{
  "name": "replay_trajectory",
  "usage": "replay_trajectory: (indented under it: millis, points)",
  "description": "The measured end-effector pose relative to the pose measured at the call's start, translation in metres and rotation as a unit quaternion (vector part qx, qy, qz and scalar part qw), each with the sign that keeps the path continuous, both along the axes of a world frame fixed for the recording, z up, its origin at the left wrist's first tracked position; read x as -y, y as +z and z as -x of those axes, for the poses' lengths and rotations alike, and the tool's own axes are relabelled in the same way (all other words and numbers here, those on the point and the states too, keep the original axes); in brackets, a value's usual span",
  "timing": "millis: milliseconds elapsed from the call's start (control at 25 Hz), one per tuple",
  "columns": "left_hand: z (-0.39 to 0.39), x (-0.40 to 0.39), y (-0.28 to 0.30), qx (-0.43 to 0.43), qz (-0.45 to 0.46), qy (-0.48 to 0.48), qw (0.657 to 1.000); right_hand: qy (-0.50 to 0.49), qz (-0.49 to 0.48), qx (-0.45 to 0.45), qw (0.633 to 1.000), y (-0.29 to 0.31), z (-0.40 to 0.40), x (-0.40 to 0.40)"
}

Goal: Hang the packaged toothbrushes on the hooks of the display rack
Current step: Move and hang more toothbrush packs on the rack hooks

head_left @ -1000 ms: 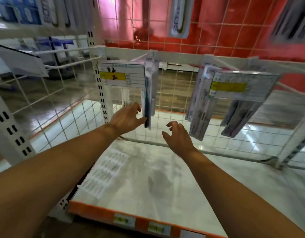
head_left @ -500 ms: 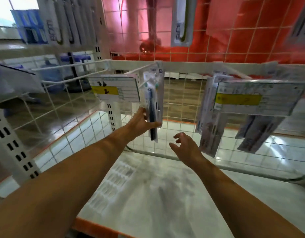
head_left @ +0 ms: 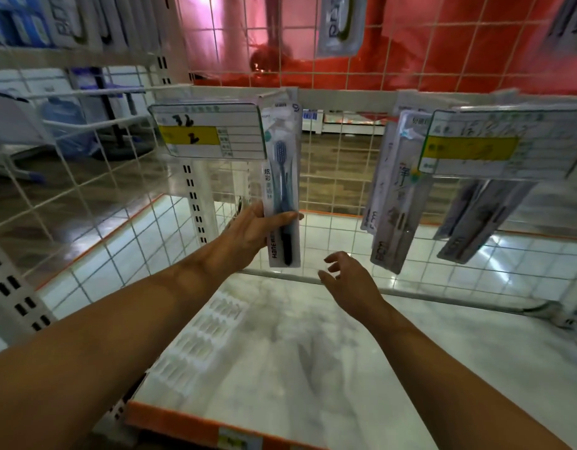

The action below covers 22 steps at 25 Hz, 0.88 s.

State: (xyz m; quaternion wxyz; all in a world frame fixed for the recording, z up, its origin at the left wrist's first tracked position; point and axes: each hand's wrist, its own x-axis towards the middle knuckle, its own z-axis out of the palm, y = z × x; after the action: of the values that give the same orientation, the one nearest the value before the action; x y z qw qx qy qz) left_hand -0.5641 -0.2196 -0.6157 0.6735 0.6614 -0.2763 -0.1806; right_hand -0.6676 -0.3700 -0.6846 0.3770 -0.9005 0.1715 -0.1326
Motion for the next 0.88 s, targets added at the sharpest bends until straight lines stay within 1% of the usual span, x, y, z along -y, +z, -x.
replay_trajectory:
  millis: [320, 480, 640, 800, 880]
  points:
    - [0.026, -0.03, 0.005, 0.034, 0.019, -0.034, 0.999, -0.039, -0.054, 0.039, 0.997, 0.008, 0.029, 0.001]
    - [0.036, -0.043, 0.005, 0.008, 0.041, 0.009, 0.999, -0.053, -0.079, 0.055, 0.994, 0.016, 0.039, 0.002]
    - [0.042, -0.051, 0.001, 0.021, 0.047, 0.034, 0.998, -0.052, -0.101, 0.073, 0.991, 0.024, 0.039, -0.005]
    - [0.051, -0.055, -0.005, 0.018, 0.059, 0.055, 0.997, -0.049, -0.101, 0.073, 0.991, 0.027, 0.041, -0.008]
    - [0.058, -0.057, -0.009, -0.004, 0.076, 0.057, 0.995, -0.05, -0.098, 0.072, 0.991, 0.028, 0.044, -0.008]
